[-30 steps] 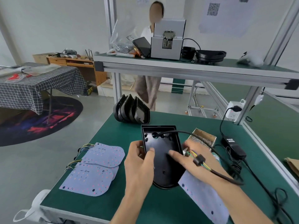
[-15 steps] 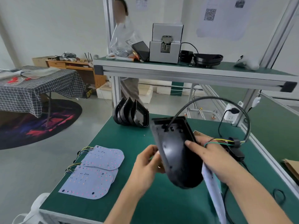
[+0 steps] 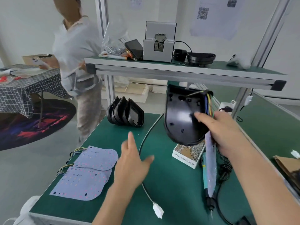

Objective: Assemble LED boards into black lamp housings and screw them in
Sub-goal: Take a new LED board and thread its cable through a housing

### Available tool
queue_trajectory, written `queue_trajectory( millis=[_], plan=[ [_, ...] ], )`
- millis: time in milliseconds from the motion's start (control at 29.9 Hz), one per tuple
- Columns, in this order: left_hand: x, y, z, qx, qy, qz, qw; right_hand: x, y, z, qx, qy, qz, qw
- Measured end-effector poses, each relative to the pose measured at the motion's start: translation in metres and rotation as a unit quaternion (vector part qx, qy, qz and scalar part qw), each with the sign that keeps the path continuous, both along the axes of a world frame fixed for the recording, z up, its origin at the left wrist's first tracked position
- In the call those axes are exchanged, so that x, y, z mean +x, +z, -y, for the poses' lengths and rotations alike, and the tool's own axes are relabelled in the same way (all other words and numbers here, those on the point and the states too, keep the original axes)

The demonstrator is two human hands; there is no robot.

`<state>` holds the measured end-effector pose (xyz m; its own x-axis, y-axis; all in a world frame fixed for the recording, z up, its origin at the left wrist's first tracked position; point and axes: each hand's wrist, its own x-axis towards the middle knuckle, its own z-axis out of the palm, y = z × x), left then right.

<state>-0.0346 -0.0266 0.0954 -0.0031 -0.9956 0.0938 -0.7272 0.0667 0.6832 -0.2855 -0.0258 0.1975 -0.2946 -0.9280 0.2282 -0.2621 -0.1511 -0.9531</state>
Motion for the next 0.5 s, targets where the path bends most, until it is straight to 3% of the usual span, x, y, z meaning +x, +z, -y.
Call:
queue_trajectory(
  millis=[67, 167, 301, 435, 469, 502],
  plan=[
    [-0.001, 0.025, 0.015, -0.077, -0.062, -0.169, 0.981, 0.006, -0.004, -0.006, 0.034, 0.049, -0.046, 0.997],
    [-0.014, 0.045, 0.036, -0.080, -0.170, -0.319, 0.929, 0.019, -0.012, -0.012, 0.056, 0.106, -0.057, 0.991],
    [-0.024, 0.046, 0.037, -0.063, -0.213, -0.370, 0.902, 0.025, -0.023, -0.015, 0.061, 0.109, 0.009, 0.992],
    [-0.023, 0.026, 0.032, 0.046, -0.152, -0.294, 0.943, 0.024, -0.038, -0.017, 0.074, 0.115, 0.024, 0.990],
    [-0.023, 0.023, 0.033, 0.104, -0.145, -0.351, 0.919, 0.024, -0.042, -0.017, 0.078, 0.117, 0.024, 0.990],
    [-0.024, 0.021, 0.034, 0.171, -0.142, -0.437, 0.871, 0.025, -0.046, -0.017, 0.081, 0.114, 0.019, 0.990]
  ],
)
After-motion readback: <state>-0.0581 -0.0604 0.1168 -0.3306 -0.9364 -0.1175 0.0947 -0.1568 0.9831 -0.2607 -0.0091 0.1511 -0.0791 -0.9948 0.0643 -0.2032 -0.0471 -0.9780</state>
